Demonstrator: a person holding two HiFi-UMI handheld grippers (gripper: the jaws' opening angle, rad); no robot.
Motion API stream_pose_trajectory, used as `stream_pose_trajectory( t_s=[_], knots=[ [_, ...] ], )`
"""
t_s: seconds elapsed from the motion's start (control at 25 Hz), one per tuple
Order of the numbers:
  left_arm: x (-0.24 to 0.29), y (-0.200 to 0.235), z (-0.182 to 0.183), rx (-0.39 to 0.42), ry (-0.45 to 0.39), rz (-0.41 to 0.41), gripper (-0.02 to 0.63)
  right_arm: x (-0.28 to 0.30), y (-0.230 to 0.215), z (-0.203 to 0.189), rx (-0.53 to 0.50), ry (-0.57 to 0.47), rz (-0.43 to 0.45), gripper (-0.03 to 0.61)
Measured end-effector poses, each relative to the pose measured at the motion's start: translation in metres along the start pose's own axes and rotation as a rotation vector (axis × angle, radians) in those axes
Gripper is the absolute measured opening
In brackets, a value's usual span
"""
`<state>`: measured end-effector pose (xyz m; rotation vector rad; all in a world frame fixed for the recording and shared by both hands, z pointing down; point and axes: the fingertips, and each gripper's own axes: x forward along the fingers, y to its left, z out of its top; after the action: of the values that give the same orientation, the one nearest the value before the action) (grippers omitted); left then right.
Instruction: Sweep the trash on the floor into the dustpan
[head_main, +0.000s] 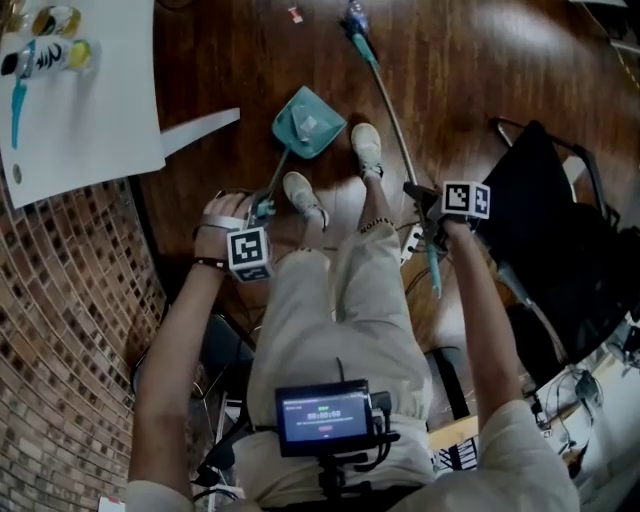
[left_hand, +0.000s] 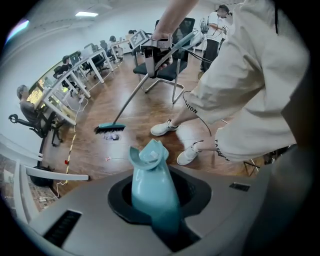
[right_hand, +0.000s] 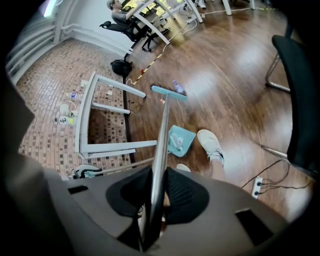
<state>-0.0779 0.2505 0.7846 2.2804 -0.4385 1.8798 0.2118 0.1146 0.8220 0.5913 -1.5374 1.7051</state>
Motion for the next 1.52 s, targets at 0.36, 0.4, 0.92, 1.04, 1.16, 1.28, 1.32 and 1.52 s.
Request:
stream_pose_trajectory(
  t_s=[0.36,0.4,0.92,1.04,1.16,1.28,1.32,1.52],
  knots=[
    [-0.008,0.001,0.011,-0.116,0.011,0.053,0.081,-0.020,-0.012,0.050,0.000,0.013,-0.043,0.101],
    [-0.009,0.007,0.015,-0.131,0.014,0.063,0.081,-0.024,-0.011,0.064,-0.009,0.016,-0.050,0.100],
    [0.003,0.087,0.018,-0.315,0.078,0.113,0.081,-0.006,0.024,0.238,-0.148,0.029,-0.109,0.100],
    [0.006,0.089,0.015,-0.373,0.095,0.109,0.080,0.024,0.049,0.259,-0.195,0.051,-0.085,0.100],
    [0.002,0.092,0.017,-0.430,0.093,0.100,0.080,0.060,0.070,0.270,-0.255,0.087,-0.058,0.100],
    [0.002,0.093,0.013,-0.459,0.096,0.096,0.080,0.100,0.085,0.276,-0.312,0.121,-0.040,0.100],
    [0.003,0.092,0.011,-0.467,0.097,0.092,0.080,0.112,0.089,0.276,-0.327,0.133,-0.041,0.100],
    [0.006,0.091,0.002,-0.504,0.107,0.071,0.080,0.169,0.098,0.271,-0.371,0.188,-0.053,0.100]
  ],
)
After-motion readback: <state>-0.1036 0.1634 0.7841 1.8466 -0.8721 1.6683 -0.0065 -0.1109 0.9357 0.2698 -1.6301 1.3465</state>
